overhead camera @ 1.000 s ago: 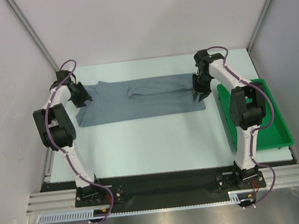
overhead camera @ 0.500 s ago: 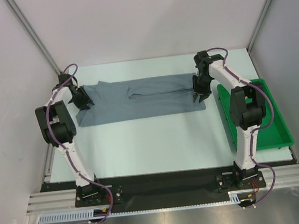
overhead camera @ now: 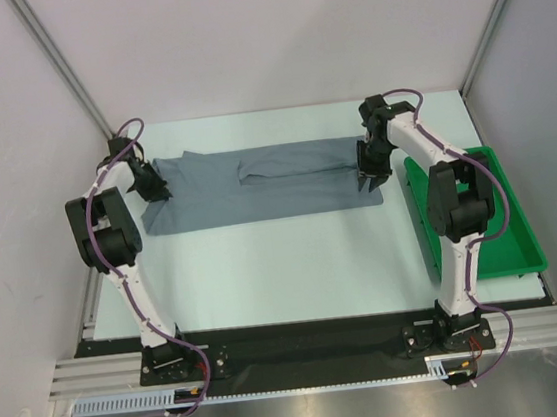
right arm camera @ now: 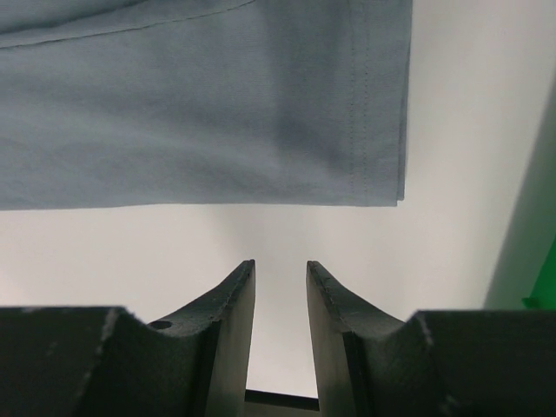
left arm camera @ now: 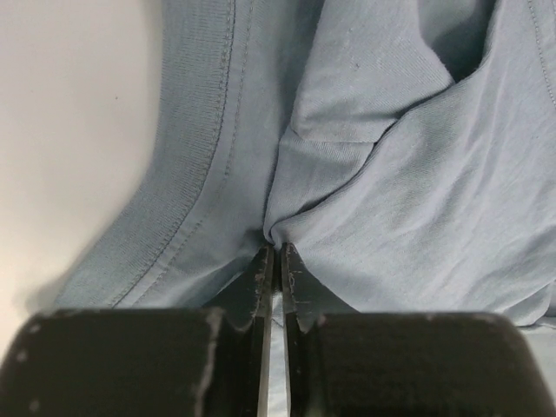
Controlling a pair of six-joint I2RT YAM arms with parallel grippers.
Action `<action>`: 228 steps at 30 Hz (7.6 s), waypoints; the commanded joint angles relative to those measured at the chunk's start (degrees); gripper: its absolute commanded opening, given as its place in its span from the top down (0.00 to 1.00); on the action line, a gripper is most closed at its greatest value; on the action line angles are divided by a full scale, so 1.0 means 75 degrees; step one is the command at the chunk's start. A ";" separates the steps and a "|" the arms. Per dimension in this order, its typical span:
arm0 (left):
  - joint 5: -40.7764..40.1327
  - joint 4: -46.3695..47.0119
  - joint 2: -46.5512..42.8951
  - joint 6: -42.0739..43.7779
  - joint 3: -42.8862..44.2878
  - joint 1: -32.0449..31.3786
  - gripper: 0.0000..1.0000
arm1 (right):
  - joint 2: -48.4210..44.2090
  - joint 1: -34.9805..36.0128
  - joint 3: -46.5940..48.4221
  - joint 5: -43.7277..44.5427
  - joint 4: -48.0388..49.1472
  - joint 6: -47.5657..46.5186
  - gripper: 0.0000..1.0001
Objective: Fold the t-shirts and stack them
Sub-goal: Fold the tshirt
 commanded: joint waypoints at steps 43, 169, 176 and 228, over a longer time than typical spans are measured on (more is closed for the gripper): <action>-0.0512 0.0403 -0.1678 0.0075 -0.1406 0.0019 0.54 | -0.0124 0.0271 0.0069 -0.0003 0.0079 0.0067 0.64; -0.0031 0.0450 -0.3412 -0.1001 -0.3609 -0.0636 0.96 | 0.1211 0.0388 0.1942 0.0510 0.0536 -0.0437 0.45; -0.0688 0.1186 -0.3683 -0.1729 -0.4031 -0.1176 0.91 | 0.2617 0.0330 0.4273 0.1145 0.0898 -0.0729 0.34; 0.0460 -0.0757 0.1438 0.0988 0.1778 -0.0649 0.81 | 0.0921 0.1407 -0.1217 0.1335 0.1590 -0.0461 0.46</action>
